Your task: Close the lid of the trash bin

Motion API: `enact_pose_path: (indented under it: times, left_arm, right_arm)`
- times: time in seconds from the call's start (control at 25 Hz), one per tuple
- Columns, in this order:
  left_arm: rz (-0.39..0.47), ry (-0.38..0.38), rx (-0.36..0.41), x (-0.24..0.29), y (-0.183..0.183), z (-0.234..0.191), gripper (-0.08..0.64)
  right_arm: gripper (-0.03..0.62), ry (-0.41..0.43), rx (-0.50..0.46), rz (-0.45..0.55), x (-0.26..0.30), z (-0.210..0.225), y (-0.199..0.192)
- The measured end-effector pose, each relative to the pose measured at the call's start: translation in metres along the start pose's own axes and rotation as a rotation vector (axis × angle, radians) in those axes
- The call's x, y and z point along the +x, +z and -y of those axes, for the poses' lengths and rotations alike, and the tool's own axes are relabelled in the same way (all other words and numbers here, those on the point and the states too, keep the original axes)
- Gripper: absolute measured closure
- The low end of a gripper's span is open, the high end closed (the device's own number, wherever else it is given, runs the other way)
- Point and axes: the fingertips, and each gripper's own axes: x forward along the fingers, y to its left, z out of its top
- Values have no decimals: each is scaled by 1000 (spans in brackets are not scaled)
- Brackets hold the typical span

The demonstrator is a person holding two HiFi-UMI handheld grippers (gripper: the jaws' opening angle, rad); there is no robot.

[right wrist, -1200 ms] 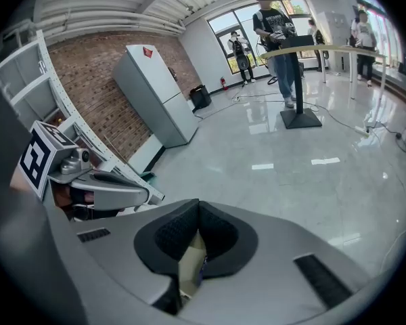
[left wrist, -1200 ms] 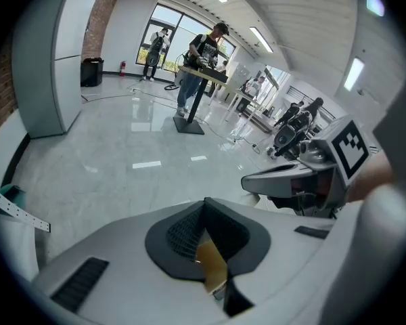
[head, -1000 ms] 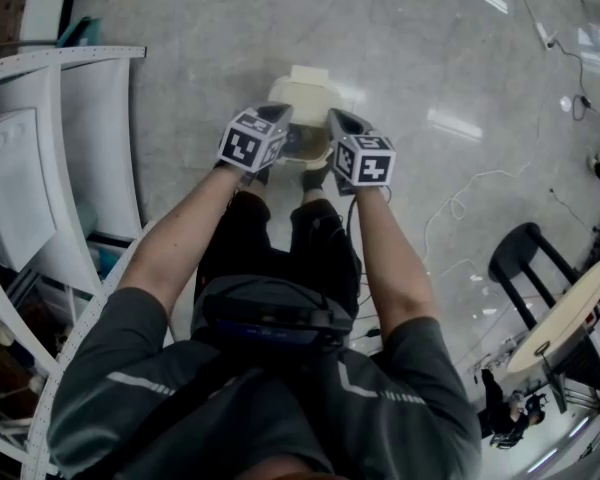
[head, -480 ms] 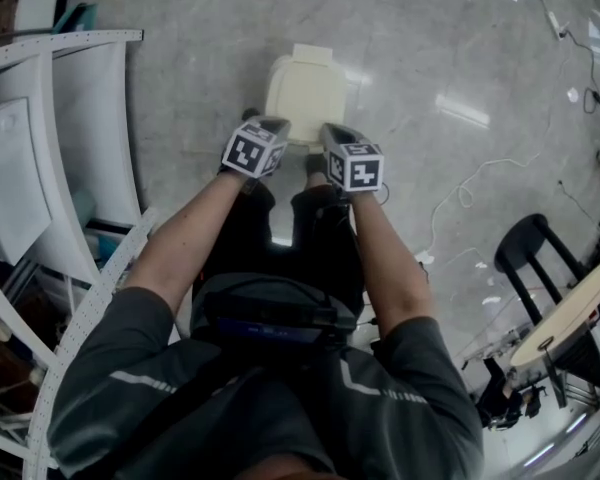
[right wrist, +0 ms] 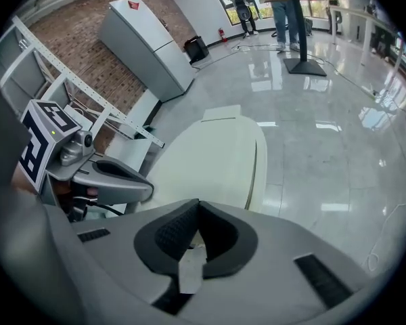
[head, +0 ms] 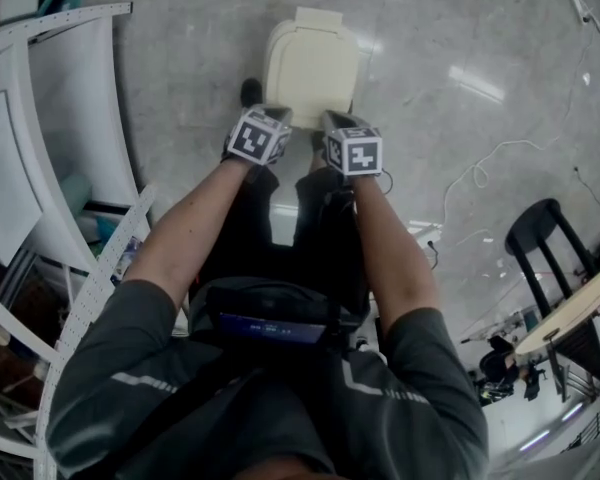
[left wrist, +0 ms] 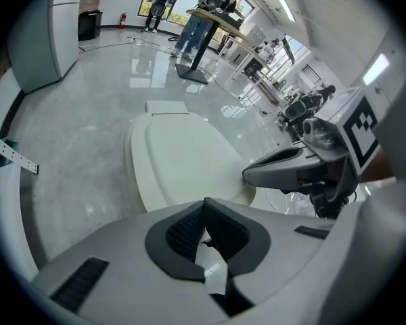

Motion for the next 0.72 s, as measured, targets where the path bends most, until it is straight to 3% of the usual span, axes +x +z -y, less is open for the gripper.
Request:
enact_pose_path:
  times: [0.24, 0.72]
  left_arm:
    - [-34, 3, -25, 21, -11, -7, 568]
    - [-60, 13, -39, 38, -20, -15, 568]
  right_arm:
    - [581, 2, 46, -18, 18, 8, -10]
    - [581, -8, 32, -62, 35, 11, -23]
